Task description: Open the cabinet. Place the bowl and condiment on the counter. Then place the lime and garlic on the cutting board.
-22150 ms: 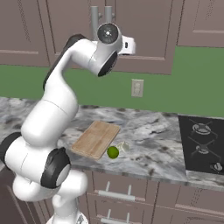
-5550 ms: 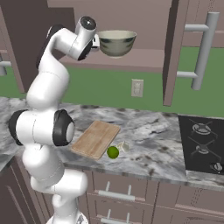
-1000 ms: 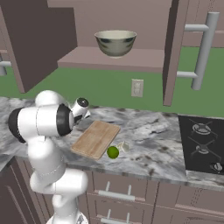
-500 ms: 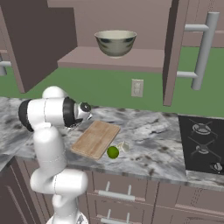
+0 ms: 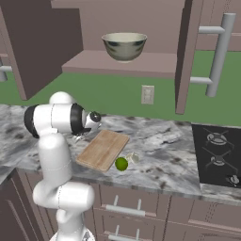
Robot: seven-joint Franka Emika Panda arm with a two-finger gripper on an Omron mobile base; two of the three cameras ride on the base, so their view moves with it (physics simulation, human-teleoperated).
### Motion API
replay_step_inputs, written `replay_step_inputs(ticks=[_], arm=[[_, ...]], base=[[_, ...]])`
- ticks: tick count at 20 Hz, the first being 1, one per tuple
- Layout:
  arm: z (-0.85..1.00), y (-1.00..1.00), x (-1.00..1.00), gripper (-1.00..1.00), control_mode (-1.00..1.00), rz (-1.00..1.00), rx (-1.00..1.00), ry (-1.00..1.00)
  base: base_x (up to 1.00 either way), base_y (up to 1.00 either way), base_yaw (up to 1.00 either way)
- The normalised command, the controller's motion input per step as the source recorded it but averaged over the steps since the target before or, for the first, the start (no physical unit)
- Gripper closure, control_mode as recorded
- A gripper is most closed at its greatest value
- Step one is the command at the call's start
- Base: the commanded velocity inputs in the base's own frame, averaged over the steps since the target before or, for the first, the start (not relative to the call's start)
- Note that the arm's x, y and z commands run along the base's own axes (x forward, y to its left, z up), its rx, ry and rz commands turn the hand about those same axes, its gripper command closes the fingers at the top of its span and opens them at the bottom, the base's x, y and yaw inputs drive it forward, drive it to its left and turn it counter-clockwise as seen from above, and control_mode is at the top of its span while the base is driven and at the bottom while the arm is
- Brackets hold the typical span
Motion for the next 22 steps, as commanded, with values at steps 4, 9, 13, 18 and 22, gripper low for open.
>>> replay_step_inputs(ticks=[4, 9, 13, 18, 22], arm=[[-0.18, 0.0, 0.05, 1.0, -1.0, 0.0, 0.0, 0.0], [-0.05, 0.0, -0.03, -1.0, -1.0, 0.0, 0.0, 0.0], [0.17, -0.07, -0.09, -1.0, -1.0, 0.0, 0.04, 0.0], [0.63, -0.14, -0.27, -1.0, -1.0, 0.0, 0.04, 0.0], [1.0, -0.19, -0.57, -1.0, -1.0, -0.01, 0.03, 0.0]], base=[[0.0, 0.0, 0.0], [0.0, 0.0, 0.0], [0.0, 0.0, 0.0], [0.0, 0.0, 0.0], [0.0, 0.0, 0.0]])
